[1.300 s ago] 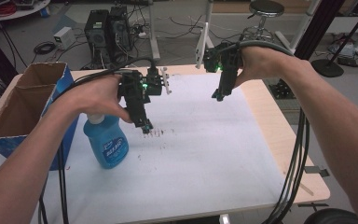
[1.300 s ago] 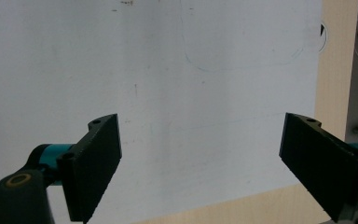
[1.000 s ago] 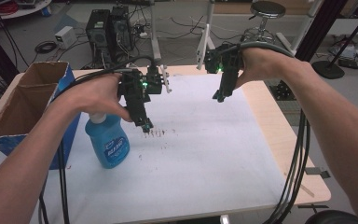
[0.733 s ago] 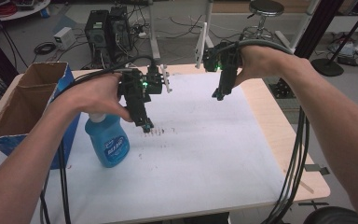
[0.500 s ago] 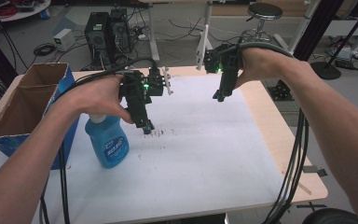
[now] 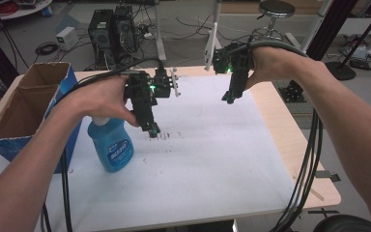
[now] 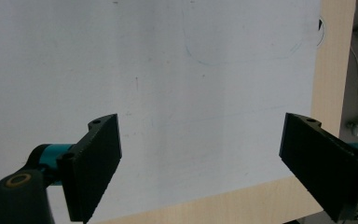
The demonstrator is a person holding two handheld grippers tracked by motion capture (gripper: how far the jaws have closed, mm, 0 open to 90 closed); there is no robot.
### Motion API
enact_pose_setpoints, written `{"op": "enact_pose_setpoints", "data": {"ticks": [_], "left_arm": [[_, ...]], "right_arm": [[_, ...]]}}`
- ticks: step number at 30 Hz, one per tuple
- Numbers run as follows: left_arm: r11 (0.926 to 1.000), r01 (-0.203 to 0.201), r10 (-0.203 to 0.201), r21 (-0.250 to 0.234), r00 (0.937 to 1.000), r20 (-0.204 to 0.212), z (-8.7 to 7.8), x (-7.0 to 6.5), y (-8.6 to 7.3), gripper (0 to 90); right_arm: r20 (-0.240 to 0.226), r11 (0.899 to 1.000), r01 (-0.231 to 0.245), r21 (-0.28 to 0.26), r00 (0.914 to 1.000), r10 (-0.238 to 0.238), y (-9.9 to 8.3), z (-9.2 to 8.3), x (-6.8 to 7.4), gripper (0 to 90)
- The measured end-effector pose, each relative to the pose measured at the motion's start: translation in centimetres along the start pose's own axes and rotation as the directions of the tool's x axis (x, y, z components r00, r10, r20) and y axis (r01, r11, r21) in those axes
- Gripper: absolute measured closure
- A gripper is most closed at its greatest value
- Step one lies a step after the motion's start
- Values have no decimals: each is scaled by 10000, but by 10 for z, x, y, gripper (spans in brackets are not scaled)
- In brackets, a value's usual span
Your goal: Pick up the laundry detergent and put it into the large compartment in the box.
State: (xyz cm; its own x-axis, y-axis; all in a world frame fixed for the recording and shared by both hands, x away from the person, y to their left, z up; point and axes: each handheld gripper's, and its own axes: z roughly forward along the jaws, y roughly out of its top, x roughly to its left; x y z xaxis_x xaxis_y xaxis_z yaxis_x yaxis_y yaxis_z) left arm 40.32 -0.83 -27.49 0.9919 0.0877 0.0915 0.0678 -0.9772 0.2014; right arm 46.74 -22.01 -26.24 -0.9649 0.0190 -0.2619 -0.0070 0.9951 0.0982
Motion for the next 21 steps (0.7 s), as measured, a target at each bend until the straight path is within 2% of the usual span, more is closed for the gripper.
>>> {"op": "enact_pose_setpoints", "data": {"ticks": [2,6,9,11,18,21], "left_arm": [[10000,61,-61,-26,10000,-4,-1,1,-1,167],[9984,561,-561,-2,9984,-86,-5,5,-3,167],[9940,1092,-1090,66,9937,-252,-10,7,-10,167],[9927,1208,-1205,74,9923,-299,-11,8,-12,167],[9778,2086,-2076,173,9770,-497,-19,8,-28,168],[9675,2525,-2512,132,9659,-626,-22,8,-36,168]], "right_arm": [[-13,10000,-16,-11,10000,16,0,0,0,120],[-86,9999,-84,-139,9999,83,0,-1,0,120],[-154,9999,-147,-86,9998,146,-2,1,-2,120],[-162,9999,-125,-89,9998,123,-2,2,-2,120],[-173,9999,-69,-149,9998,67,1,3,-3,120],[-166,9999,-6,-158,9999,3,3,3,-3,120]]}}
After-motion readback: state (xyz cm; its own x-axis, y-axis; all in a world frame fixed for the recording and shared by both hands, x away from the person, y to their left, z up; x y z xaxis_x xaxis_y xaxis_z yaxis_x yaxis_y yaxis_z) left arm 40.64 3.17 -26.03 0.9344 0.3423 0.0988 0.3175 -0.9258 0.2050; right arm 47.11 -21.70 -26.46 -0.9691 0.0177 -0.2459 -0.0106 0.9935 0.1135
